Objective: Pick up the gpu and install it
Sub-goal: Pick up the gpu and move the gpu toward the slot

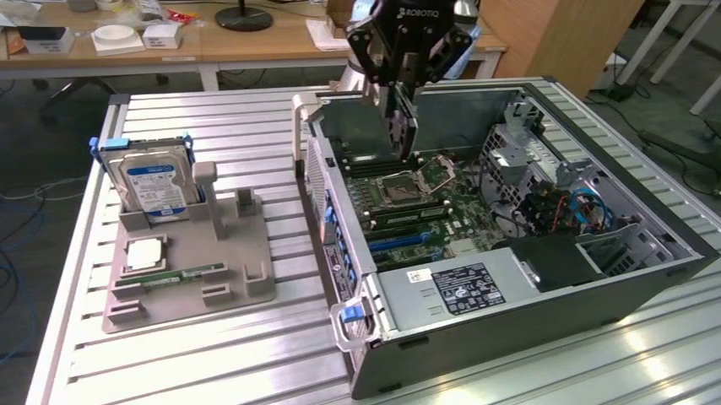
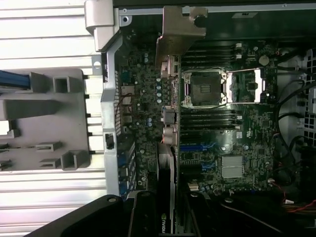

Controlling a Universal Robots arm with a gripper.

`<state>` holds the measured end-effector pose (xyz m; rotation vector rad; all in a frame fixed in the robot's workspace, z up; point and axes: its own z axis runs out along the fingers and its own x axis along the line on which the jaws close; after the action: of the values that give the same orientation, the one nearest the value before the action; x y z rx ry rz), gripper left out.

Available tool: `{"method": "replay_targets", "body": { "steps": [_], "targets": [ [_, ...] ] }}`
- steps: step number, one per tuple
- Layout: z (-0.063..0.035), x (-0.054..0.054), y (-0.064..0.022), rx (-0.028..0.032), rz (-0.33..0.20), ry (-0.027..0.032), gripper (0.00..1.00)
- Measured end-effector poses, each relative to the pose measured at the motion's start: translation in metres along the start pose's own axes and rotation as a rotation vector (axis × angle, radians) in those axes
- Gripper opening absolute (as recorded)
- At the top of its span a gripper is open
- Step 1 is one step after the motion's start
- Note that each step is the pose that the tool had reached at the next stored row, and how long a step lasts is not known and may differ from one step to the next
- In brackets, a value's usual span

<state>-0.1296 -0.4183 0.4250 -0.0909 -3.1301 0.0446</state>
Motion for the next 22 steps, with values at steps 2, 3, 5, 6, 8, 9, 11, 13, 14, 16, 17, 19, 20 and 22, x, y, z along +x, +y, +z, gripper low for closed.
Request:
{"method": "replay_targets", "body": {
  "steps": [2, 3, 5, 6, 8, 9, 11, 13, 14, 16, 17, 19, 20, 22],
  "targets": [
    [0.0003, -0.005, 0.0003, -0.0001, 0.0, 0.0, 0.26],
    [0.0005, -0.007, 0.0004, -0.0001, 0.0, 0.0, 0.26],
    [0.0007, -0.012, 0.0007, 0.0, 0.0, 0.0, 0.26],
    [0.001, -0.014, 0.0009, -0.0001, 0.0, -0.0001, 0.26],
    [0.0012, -0.019, 0.0011, 0.0, 0.0, 0.0, 0.26],
    [0.0014, -0.021, 0.0013, 0.0, 0.0, 0.0, 0.26],
    [0.0017, -0.025, 0.0015, 0.0, 0.0, 0.0, 0.26],
    [0.002, -0.03, 0.0018, -0.0001, 0.0, 0.0, 0.26],
    [0.0021, -0.033, 0.002, 0.0, 0.0, 0.0, 0.26],
    [0.0024, -0.037, 0.0022, 0.0, 0.0, 0.0, 0.26],
    [0.0025, -0.039, 0.0024, 0.0, 0.0, 0.0001, 0.26],
    [0.0028, -0.044, 0.0027, 0.0, 0.0, 0.0, 0.26],
    [0.003, -0.046, 0.0028, -0.0001, 0.0, 0.0, 0.26],
    [0.0033, -0.051, 0.003, -0.0001, 0.0, 0.0, 0.26]
  ]
}}
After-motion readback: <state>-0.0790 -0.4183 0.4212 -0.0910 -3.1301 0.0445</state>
